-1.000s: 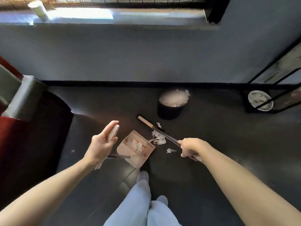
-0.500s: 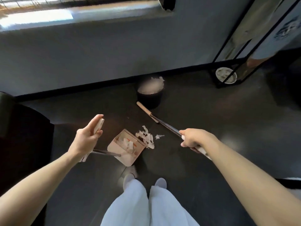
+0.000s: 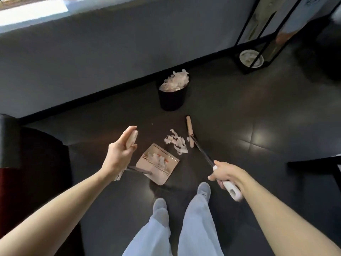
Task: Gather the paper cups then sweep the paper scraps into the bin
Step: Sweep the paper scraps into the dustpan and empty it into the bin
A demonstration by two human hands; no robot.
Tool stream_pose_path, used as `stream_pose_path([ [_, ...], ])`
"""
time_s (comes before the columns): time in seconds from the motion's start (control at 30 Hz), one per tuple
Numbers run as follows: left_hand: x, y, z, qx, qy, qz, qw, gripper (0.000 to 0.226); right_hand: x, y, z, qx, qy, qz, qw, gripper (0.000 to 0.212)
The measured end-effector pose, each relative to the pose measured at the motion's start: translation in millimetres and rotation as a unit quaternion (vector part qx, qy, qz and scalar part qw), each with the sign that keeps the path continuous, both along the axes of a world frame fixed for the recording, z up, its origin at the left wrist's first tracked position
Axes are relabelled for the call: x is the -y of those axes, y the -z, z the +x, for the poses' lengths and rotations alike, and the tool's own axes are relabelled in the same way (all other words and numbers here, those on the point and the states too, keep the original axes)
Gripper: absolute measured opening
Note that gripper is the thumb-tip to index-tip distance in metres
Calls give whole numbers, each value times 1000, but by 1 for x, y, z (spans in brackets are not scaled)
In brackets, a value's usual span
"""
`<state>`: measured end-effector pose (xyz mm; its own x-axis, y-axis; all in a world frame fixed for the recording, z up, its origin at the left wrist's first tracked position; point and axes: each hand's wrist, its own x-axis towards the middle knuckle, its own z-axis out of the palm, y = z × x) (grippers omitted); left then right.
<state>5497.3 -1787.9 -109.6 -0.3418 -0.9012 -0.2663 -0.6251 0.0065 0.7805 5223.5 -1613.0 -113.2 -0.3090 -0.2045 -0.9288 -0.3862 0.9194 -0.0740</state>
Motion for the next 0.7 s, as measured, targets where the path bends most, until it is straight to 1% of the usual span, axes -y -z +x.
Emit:
stream_pose_path([
  [0.1, 9, 0, -1, -24, -1, 8, 1000, 62, -7, 5, 29, 24, 54, -20, 998, 84],
  [0.27, 24, -1, -14, -42, 7, 12, 999, 59, -12, -9, 64, 38, 44, -10, 998, 82],
  [0.37, 30, 0, -20, -47, 13, 8, 999, 59, -17, -20, 78, 74, 57, -4, 996, 79],
  [0.5, 32, 3, -16, -28, 23, 3, 999, 60, -13, -42, 65, 120, 106, -24, 987, 73],
  [0.6, 41, 3, -8, -24, 21, 4, 999, 60, -1, -66, 48, 132, 127, -42, 982, 69],
  [0.7, 51, 0, 3, -28, 5, 3, 1000, 60, 18, -85, 42, 111, 94, -52, 988, 71],
])
